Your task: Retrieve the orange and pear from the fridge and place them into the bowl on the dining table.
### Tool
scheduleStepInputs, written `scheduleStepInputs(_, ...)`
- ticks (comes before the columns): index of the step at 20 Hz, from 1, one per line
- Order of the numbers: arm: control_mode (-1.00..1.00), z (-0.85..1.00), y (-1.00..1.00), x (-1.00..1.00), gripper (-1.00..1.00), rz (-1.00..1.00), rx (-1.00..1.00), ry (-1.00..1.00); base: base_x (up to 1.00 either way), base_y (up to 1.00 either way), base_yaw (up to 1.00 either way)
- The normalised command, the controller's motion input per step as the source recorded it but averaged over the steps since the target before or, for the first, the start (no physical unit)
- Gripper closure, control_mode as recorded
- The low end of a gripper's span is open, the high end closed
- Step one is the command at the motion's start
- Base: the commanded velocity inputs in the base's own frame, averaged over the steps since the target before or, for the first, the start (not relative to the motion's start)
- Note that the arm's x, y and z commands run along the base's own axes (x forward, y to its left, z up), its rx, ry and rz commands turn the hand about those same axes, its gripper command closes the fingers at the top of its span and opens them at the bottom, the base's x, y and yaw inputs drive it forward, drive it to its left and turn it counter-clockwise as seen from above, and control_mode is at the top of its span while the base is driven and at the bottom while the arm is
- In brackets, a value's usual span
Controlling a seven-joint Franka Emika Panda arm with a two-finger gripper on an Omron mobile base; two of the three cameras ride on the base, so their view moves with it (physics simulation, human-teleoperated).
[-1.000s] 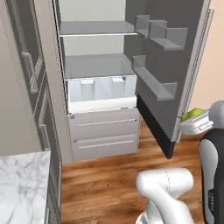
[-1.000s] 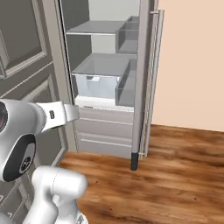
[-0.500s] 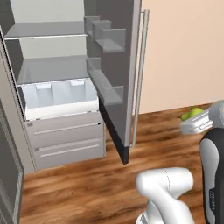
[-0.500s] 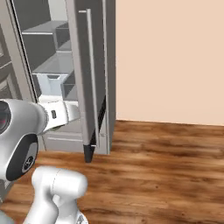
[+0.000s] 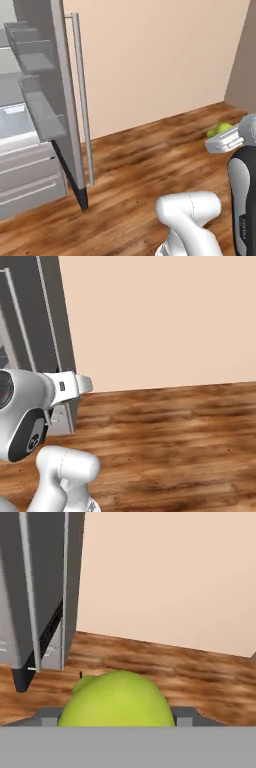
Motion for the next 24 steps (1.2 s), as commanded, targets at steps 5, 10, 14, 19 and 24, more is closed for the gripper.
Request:
scheduleStepInputs(5, 1.0, 0.0, 0.0, 0.0, 1.0, 0.0, 0.0, 0.0, 0.0, -0.71, -0.46)
scheduleStepInputs(10, 1.0, 0.0, 0.0, 0.0, 1.0, 0.0, 0.0, 0.0, 0.0, -0.56, -0.45)
scheduleStepInputs(14, 1.0, 0.0, 0.0, 0.0, 1.0, 0.0, 0.0, 0.0, 0.0, -0.58, -0.46)
scheduleStepInputs(19, 1.0, 0.0, 0.0, 0.0, 1.0, 0.0, 0.0, 0.0, 0.0, -0.6, -0.49)
scheduleStepInputs(24, 1.0, 0.0, 0.0, 0.0, 1.0, 0.0, 0.0, 0.0, 0.05, -0.54, -0.52)
